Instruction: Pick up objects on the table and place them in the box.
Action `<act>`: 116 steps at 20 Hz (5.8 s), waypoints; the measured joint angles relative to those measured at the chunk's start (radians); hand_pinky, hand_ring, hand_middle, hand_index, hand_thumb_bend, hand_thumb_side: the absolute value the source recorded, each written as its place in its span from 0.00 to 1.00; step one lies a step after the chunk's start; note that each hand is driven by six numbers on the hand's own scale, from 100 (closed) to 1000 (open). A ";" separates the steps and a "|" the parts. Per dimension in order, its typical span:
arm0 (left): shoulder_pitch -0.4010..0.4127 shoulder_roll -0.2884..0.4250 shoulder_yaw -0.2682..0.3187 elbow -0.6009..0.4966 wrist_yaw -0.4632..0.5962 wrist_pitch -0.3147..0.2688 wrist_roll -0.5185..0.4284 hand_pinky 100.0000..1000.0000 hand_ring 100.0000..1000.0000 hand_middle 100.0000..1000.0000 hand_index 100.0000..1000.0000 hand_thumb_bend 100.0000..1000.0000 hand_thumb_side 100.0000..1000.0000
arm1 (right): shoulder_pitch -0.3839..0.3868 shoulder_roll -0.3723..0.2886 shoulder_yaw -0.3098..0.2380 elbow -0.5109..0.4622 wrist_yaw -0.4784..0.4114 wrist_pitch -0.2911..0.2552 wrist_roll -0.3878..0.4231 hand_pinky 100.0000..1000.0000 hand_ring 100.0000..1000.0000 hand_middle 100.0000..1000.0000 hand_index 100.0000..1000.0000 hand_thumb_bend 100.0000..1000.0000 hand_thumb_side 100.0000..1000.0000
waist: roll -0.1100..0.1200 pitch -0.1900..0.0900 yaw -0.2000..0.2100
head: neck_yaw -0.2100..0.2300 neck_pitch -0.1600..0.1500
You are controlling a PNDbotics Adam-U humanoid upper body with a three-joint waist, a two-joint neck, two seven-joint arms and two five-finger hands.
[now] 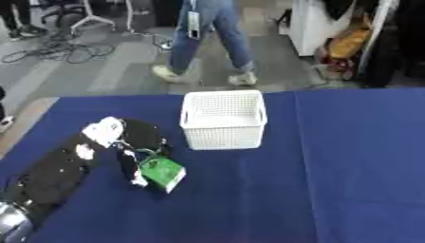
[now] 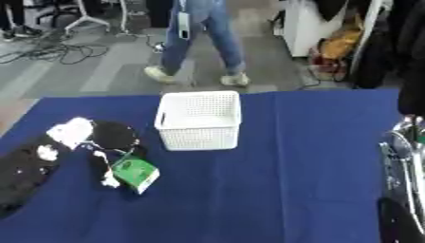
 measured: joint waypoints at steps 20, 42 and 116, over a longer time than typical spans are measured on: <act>0.033 0.070 0.093 -0.174 0.354 0.001 -0.135 0.05 0.04 0.07 0.28 0.00 0.77 | 0.000 0.000 0.000 0.000 0.000 0.001 -0.001 0.07 0.11 0.10 0.30 0.23 0.96 | -0.001 0.000 0.011 | -0.001 0.002; -0.123 0.038 0.245 -0.160 0.671 0.077 -0.257 0.08 0.03 0.06 0.28 0.00 0.71 | 0.000 0.009 0.000 0.000 0.000 0.003 -0.002 0.07 0.11 0.10 0.31 0.23 0.97 | 0.000 -0.001 -0.006 | 0.003 0.011; -0.192 -0.085 0.358 0.178 -0.189 0.392 0.420 0.92 0.93 0.97 0.87 0.16 1.00 | -0.042 0.087 0.030 0.000 -0.035 0.026 0.034 0.08 0.11 0.10 0.31 0.21 0.98 | 0.019 0.029 -0.085 | 0.105 -0.020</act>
